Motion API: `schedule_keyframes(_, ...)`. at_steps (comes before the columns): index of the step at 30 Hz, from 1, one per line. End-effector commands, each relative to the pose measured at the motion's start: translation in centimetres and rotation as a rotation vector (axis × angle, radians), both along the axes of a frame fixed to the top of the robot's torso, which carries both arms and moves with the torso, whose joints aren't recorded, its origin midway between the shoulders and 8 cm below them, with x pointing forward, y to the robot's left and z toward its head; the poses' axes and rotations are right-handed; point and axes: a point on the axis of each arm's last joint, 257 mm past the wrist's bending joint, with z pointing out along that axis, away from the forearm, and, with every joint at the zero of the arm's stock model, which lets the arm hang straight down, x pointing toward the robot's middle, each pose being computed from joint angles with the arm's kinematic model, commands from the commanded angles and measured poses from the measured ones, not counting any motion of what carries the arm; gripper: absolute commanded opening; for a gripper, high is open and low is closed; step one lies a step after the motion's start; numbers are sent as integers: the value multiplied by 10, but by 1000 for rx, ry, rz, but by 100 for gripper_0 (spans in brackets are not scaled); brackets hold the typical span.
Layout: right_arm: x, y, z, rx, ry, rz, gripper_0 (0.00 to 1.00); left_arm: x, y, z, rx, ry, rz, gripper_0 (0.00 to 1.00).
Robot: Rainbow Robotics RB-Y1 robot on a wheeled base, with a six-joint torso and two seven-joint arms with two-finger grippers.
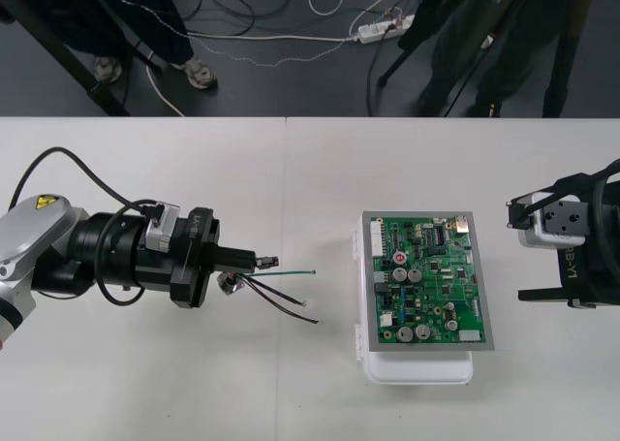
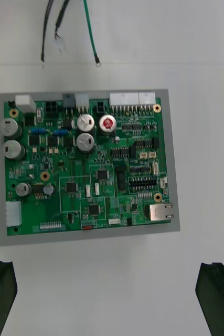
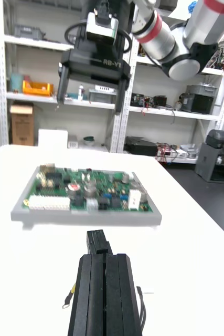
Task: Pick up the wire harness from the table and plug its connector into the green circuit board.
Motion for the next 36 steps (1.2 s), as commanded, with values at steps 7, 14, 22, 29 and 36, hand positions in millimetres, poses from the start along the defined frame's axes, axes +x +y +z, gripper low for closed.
schedule_keyframes(7, 5, -30, -41, -210, -11, 14, 100, -5, -11, -13, -20, -89, -93, 0)
schedule_keyframes(14, 19, -47, -62, -346, -46, 1, 100, 0, -24, -25, -43, -90, -82, 0)
schedule_keyframes(22, 25, -58, -96, -408, 27, 5, 100, -1, -32, -26, -46, -91, -90, 0)
schedule_keyframes(29, 27, -61, -111, -430, 70, 7, 100, -1, -42, -27, -41, -91, -102, 0)
schedule_keyframes(36, 37, -48, -105, -412, 34, 14, 100, 1, -56, -27, -30, -89, -112, 0)
